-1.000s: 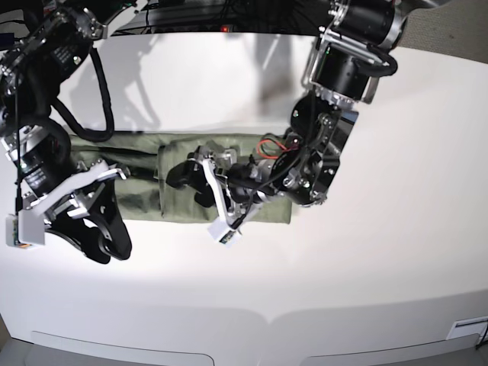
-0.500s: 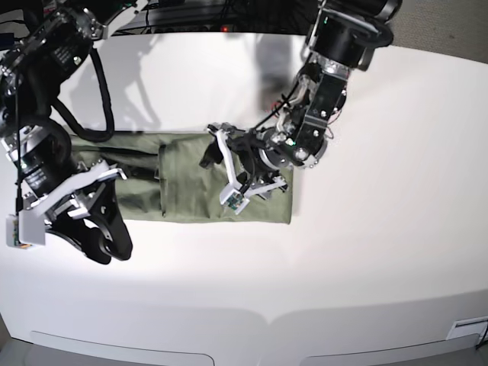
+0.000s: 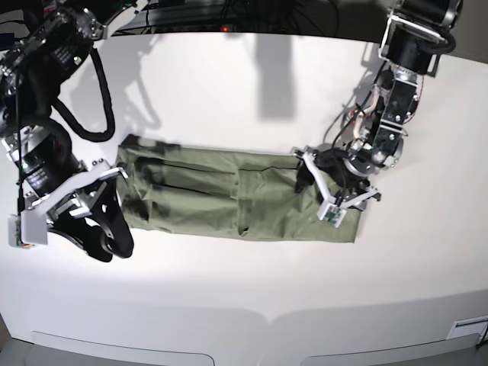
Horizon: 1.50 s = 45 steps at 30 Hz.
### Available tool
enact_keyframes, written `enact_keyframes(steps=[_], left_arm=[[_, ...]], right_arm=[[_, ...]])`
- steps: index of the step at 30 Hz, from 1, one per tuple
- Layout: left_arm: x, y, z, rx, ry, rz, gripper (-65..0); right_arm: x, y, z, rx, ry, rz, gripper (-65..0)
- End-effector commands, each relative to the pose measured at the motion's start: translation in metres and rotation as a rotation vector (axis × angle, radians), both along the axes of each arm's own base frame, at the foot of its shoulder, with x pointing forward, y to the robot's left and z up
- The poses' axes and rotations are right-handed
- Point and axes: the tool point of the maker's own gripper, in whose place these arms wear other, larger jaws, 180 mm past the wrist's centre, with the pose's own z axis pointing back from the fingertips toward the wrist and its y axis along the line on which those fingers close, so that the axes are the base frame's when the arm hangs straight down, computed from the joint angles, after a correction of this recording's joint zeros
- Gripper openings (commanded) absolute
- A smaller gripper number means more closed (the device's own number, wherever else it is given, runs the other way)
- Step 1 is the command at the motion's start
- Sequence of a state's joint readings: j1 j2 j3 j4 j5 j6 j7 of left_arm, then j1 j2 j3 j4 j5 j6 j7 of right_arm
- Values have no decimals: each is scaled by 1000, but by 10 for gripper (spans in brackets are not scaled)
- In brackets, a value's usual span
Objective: Fold the T-shirt properly
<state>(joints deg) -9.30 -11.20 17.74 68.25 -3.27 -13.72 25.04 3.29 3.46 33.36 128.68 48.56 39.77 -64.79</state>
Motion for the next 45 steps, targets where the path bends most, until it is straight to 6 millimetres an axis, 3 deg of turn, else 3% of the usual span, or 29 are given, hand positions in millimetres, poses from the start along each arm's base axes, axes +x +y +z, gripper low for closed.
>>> enact_keyframes(steps=[1, 4, 9, 16, 20, 23, 26, 34, 40, 45], left_arm=[[-25, 45, -30, 183, 130, 47, -225], [-33, 62, -36, 216, 145, 71, -225], [-30, 59, -33, 205, 124, 68, -225], [-20, 55, -21, 243, 59, 39, -225], [-13, 57, -7, 305, 21, 24, -225], [-4, 51, 10, 295, -25, 22, -225], [4, 44, 28, 280, -75, 23, -225], [10, 30, 61, 227, -117, 30, -225], [18, 36, 76, 218, -160, 100, -224], [29, 43, 87, 277, -205, 100, -224]], right_arm=[[0, 3, 12, 2, -45, 18, -444], [-3, 2, -2, -30, 24, 19, -444], [-6, -2, -25, 0, 92, 9, -443], [7, -30, -42, -32, 121, -67, -249], [8, -39, -42, -76, 127, -89, -247], [10, -60, -55, -171, 177, -174, -247], [15, -72, -67, -141, 214, -220, -248], [48, -94, -138, 31, 439, -229, -248], [65, -90, -184, 155, 570, -203, -248], [62, -84, -219, 240, 652, -199, -259]])
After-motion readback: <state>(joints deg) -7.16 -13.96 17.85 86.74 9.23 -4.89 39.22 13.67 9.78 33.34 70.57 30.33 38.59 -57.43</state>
